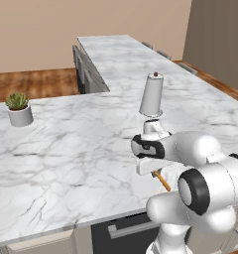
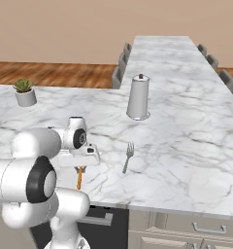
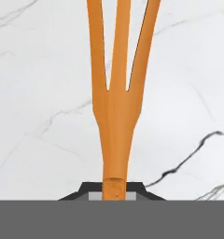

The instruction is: Organize the utensils by type. Pick up the wooden spoons from the counter and place them in the open cabinet. Then pick up the metallic utensils from the counter and place them in the open drawer.

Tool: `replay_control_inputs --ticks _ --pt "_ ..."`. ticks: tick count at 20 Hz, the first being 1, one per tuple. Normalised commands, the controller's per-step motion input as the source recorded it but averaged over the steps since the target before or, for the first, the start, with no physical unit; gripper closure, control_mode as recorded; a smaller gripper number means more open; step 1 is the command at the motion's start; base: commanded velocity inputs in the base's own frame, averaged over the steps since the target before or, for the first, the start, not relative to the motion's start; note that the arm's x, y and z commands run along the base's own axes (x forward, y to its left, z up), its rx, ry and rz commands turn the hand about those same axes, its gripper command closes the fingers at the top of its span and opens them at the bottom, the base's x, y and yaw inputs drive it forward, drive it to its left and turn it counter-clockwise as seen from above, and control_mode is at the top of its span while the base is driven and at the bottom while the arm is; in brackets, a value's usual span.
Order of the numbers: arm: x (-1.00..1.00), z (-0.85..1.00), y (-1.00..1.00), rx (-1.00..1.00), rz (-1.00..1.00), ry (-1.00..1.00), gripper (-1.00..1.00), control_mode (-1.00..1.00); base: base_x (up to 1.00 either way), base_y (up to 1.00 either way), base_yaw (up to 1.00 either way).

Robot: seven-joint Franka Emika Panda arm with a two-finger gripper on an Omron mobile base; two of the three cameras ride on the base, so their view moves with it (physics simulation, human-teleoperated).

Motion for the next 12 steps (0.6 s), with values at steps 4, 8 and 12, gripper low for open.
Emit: replay_control_inputs --ticks 4,8,12 --pt "-0.21 0.70 0.07 0.00 0.67 -0.11 1.00 -1.00 0.00 0.00 0.00" --pt "-0.38 0.68 0.02 0.00 0.77 -0.09 1.00 -1.00 0.00 0.00 0.00" --pt "-0.42 0.64 0.00 0.03 0.59 -0.03 1.00 -1.00 0.00 0.00 0.00"
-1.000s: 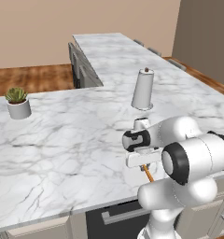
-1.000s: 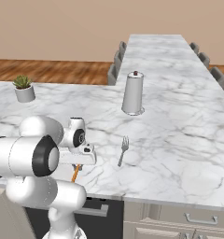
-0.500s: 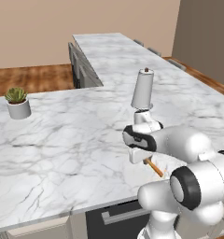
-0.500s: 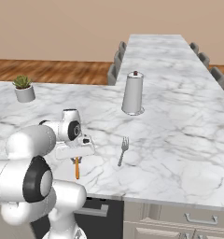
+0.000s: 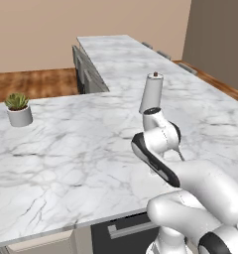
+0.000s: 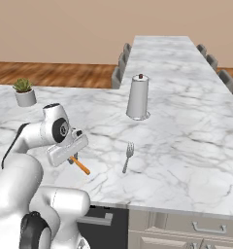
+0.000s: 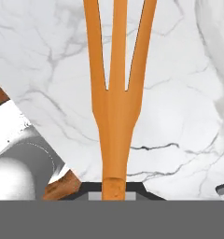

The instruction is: Organize the utensils by type. Pick up the wooden spoons from the counter and place them in the open cabinet. Then pick up the metallic utensils from the counter and place them in the open drawer.

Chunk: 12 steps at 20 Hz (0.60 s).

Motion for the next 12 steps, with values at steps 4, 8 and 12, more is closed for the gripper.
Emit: replay_control_inputs --ticks 4,8,12 --pt "-0.38 0.57 0.00 0.09 0.37 0.00 1.00 -1.00 0.00 0.00 0.00" --pt "-0.33 0.53 0.00 0.09 0.14 0.00 1.00 -1.00 0.00 0.00 0.00" --pt "-0.16 0.31 -0.01 0.01 0.01 0.00 1.00 -1.00 0.00 0.00 0.00"
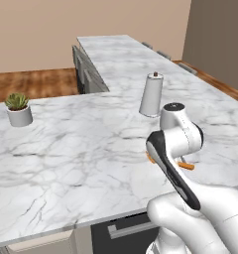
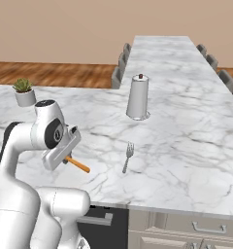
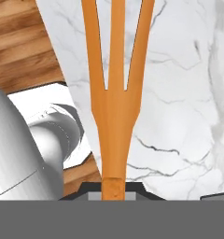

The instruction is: Organize the utensils by type. Pick up the wooden spoons from the counter and place them in the open cabinet. Then pick up the metallic utensils from the counter and place them in the open drawer.

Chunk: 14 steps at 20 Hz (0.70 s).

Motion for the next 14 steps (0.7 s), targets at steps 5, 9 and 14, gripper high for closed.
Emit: replay_control_inputs --ticks 5,9,14 --pt "0.00 0.00 0.00 0.00 0.00 0.00 1.00 -1.00 0.00 0.00 0.00" --pt "-0.07 0.00 0.00 0.00 0.00 0.00 1.00 1.00 -0.18 0.00 0.01" --pt "0.00 0.00 0.00 0.00 0.00 0.00 1.00 1.00 -0.76 0.10 0.16"
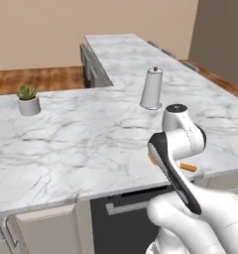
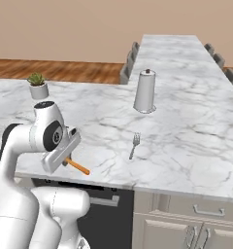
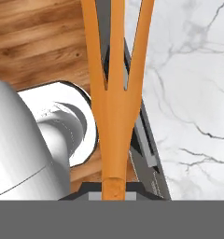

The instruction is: Organize the utensils by type. Pick up the wooden spoons from the counter and place them in the open cabinet. Then pick up the metallic utensils from the counter and place them in the open drawer.

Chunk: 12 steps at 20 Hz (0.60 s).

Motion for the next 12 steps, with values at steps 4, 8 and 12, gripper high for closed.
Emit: replay_control_inputs --ticks 4,8,12 --pt "0.00 0.00 0.00 0.00 0.00 0.00 1.00 1.00 -0.34 0.45 0.91" --pt "0.00 0.00 0.00 0.00 0.00 0.00 1.00 1.00 -0.17 0.37 1.00" --pt "0.00 0.00 0.00 0.00 0.00 0.00 1.00 1.00 -0.16 0.36 1.00"
